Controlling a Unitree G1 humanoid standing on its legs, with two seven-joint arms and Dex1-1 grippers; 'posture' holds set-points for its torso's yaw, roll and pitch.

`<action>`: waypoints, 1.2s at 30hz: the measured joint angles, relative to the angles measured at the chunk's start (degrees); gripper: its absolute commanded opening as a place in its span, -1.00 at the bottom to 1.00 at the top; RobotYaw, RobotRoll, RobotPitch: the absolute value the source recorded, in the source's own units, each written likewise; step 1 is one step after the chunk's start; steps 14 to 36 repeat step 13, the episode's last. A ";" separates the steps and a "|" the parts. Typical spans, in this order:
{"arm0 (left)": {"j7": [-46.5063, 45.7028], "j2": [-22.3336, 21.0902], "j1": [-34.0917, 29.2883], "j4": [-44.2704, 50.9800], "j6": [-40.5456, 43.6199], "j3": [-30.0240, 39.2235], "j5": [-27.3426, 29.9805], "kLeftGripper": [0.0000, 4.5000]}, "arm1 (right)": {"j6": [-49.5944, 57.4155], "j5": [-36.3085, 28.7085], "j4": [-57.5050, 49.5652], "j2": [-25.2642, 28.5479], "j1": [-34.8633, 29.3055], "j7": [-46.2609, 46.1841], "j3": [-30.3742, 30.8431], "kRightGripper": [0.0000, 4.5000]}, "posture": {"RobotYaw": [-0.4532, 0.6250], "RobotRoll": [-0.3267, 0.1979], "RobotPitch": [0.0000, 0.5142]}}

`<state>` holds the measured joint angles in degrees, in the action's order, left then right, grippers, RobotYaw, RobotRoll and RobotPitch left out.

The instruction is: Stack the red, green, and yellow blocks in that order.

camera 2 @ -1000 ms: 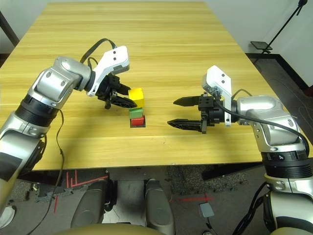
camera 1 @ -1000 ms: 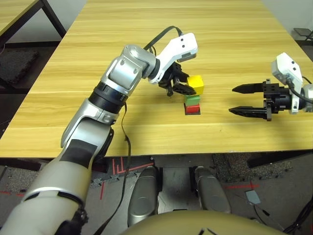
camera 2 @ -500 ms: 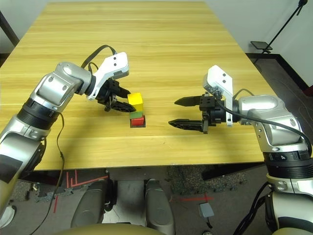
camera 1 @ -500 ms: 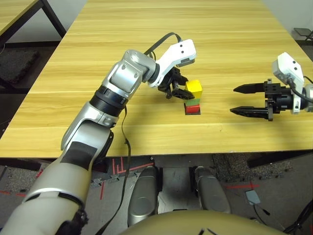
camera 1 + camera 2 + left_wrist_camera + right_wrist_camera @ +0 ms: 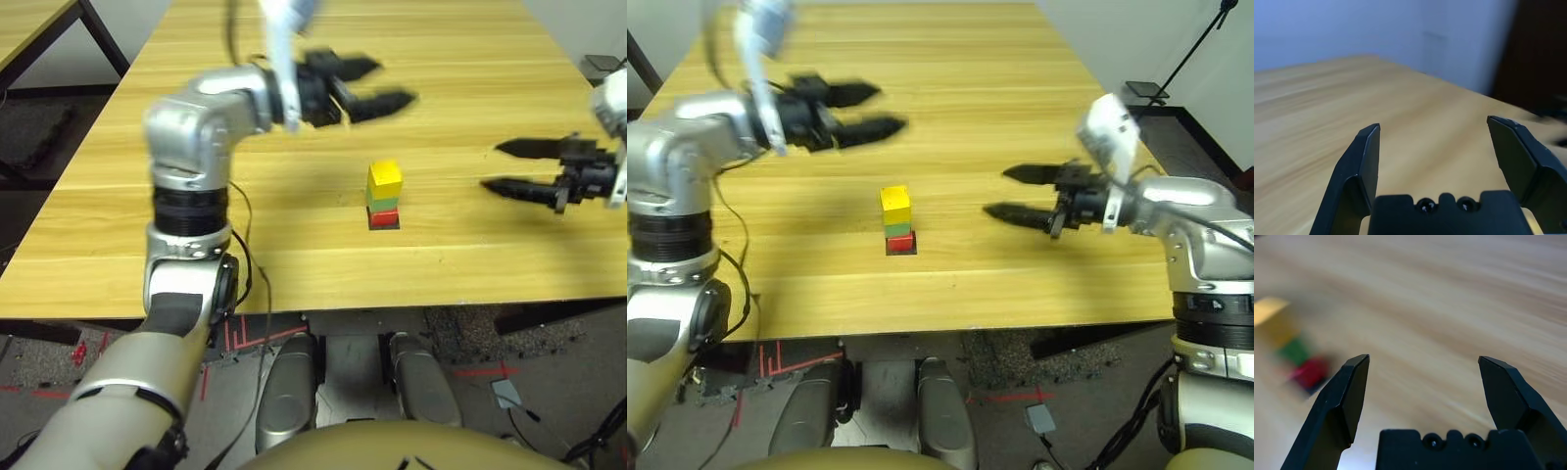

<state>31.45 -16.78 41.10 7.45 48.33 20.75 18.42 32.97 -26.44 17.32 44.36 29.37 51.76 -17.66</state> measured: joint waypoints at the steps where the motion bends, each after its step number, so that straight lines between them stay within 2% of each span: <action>1: -2.91 0.83 -4.06 0.12 -3.48 0.31 -1.53 0.98 | -2.18 0.39 2.96 -2.16 0.30 -2.70 -1.40 1.00 | -0.06 -0.09 -0.63; 4: -8.62 3.06 -13.40 -0.15 -13.00 -0.10 -5.17 0.98 | -10.92 2.24 12.43 -5.22 1.45 -9.38 -3.70 1.00 | -0.06 -0.14 -0.61; 9: -13.39 3.93 -20.74 -2.81 -28.53 -2.32 -10.03 0.98 | -27.49 5.17 28.04 -5.72 4.02 -13.20 -5.35 1.00 | -0.02 -0.17 -0.58; 13: -17.55 6.32 -25.20 -2.75 -34.07 -3.40 -11.17 0.98 | -35.70 6.66 36.36 -5.46 5.37 -13.91 -5.58 1.00 | 0.00 -0.19 -0.57; 36: -17.55 6.32 -25.20 -2.75 -34.07 -3.40 -11.17 0.98 | -35.70 6.66 36.36 -5.46 5.37 -13.91 -5.58 1.00 | 0.00 -0.19 -0.57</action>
